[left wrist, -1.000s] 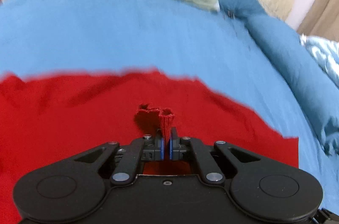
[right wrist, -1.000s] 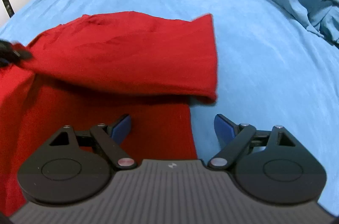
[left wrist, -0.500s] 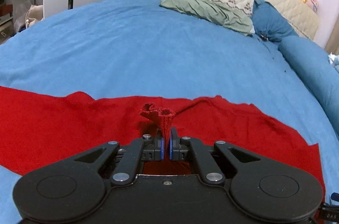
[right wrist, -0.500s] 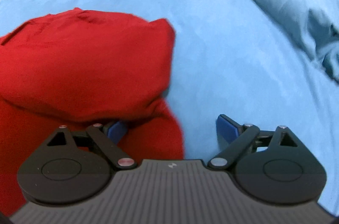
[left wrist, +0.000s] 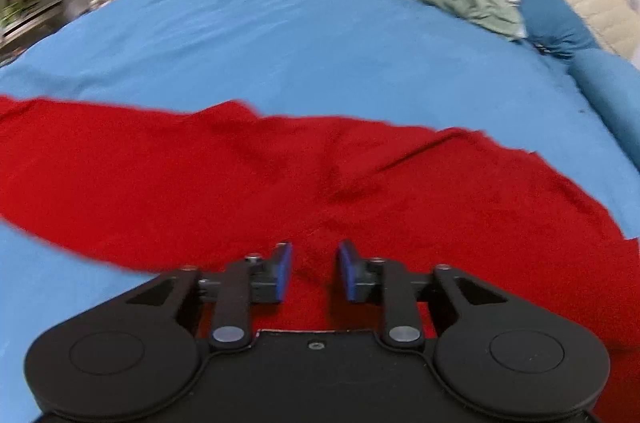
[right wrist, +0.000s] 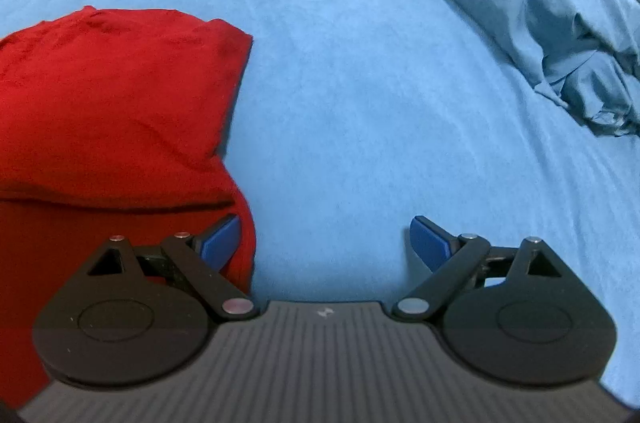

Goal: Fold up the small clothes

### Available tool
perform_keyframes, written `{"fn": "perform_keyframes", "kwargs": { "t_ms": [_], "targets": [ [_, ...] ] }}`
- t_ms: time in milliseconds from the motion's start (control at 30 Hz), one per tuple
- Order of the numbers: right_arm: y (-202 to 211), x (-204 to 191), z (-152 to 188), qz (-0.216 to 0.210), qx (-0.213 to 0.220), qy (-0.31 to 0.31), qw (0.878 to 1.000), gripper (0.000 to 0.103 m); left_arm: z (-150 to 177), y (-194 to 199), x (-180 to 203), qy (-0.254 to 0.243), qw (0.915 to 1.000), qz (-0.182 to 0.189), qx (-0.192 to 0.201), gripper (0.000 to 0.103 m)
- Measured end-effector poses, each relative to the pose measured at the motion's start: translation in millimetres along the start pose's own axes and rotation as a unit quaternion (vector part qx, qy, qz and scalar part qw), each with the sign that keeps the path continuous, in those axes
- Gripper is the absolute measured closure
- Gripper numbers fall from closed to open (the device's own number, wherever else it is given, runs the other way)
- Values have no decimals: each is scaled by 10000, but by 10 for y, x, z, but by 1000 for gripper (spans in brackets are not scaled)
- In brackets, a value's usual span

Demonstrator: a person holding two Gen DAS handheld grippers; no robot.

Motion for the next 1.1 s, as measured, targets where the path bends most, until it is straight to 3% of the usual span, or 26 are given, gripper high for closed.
{"fn": "perform_keyframes", "kwargs": {
  "t_ms": [167,233,367,433,567,700,800,933,1100],
  "targets": [
    [416,-113,-118,-980,514,184,9937,0,9,266,60,-191,9997,105,65,46],
    [457,-307,-190,-1358,619,255,9885,0,-10,261,217,-483,9986,219,86,41],
    [253,-649,-210,-1688,431,150,9846,0,-45,95,458,-683,9962,544,26,40],
    [118,-689,-139,-1577,92,43,9874,0,-65,-16,541,-737,9951,663,-34,40],
    [193,-600,-92,-1611,-92,-153,9868,0,-85,-208,605,-777,9934,819,-201,40],
    [258,-572,-324,-1849,384,-335,9814,0,-16,-392,518,-531,9936,860,-500,40],
    [4,-719,-554,-1971,342,-374,9791,0,9,-409,546,-663,9930,834,-511,39],
    [-399,-824,-757,-1678,367,-130,9850,0,34,-423,553,-890,9910,773,-637,39],
    [-321,-724,-955,-1684,485,-219,9843,0,50,-443,545,-1010,9894,753,-724,39]
  ]
}}
Point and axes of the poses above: each gripper's, at about its wrist camera, not at the fingertips, and y roughly against the way its jaws point, x to its right, z to its underside, the point moved 3 cm from there along -y, roughly the way its jaws point, and after that the axes turned 12 degrees about z, right-handed, at the moved point
